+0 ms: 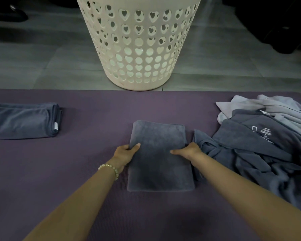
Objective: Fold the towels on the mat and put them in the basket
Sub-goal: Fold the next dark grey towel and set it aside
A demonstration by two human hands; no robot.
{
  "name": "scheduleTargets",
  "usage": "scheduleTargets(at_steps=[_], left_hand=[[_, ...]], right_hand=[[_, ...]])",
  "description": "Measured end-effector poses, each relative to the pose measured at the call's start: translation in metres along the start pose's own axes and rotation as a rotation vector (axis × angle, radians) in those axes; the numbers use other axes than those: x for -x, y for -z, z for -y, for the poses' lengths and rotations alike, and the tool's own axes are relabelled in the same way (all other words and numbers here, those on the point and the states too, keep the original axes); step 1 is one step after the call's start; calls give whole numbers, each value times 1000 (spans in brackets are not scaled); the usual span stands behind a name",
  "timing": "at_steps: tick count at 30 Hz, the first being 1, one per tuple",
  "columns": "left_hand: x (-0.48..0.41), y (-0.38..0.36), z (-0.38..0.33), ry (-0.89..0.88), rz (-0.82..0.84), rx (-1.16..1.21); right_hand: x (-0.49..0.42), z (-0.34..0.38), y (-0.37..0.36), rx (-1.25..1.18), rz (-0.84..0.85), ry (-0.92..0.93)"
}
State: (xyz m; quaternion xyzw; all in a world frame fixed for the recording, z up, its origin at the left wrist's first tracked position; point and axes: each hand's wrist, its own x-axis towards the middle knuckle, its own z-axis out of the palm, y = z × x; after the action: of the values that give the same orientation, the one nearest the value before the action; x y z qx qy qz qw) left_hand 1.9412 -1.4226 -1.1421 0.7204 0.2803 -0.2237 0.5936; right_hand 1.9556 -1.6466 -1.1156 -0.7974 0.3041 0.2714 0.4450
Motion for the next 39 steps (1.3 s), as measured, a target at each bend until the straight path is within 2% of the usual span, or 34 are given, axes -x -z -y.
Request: scheduleTargets(at_steps=[7,9,11,14,17,20,23,25,28,30,35,37,39], left_hand=[[-5,12,9,43,1,34],[-1,14,5,94,55,99],[0,21,0,146,123,197],[5,35,-17,190,275,291],[10,42,-52,148,356,212],[11,41,-99,42,195,106],[12,44,-131,-186,-27,51],[16,48,-137,-341,-107,12],[29,53,-113,-454,-151,-42],[35,53,-73,-437,-123,-92],[60,56,32,-165,25,-186],[73,58,50,-81,122,-187],[78,59,58,-50,144,-247]], right_hand=[[2,7,7,-159,186,-83],[5,5,11,-254,344,-151],[8,4,15,-317,429,-180],[13,9,21,-368,466,-173],[17,29,26,-412,487,-89],[21,62,29,-447,437,64],[27,91,30,-487,278,276],[28,97,28,-511,181,405],[31,77,20,-489,127,482],[37,46,13,-440,161,469],[64,-44,-2,-300,246,373],[73,-67,-7,-285,247,329],[80,-78,-13,-255,238,321]])
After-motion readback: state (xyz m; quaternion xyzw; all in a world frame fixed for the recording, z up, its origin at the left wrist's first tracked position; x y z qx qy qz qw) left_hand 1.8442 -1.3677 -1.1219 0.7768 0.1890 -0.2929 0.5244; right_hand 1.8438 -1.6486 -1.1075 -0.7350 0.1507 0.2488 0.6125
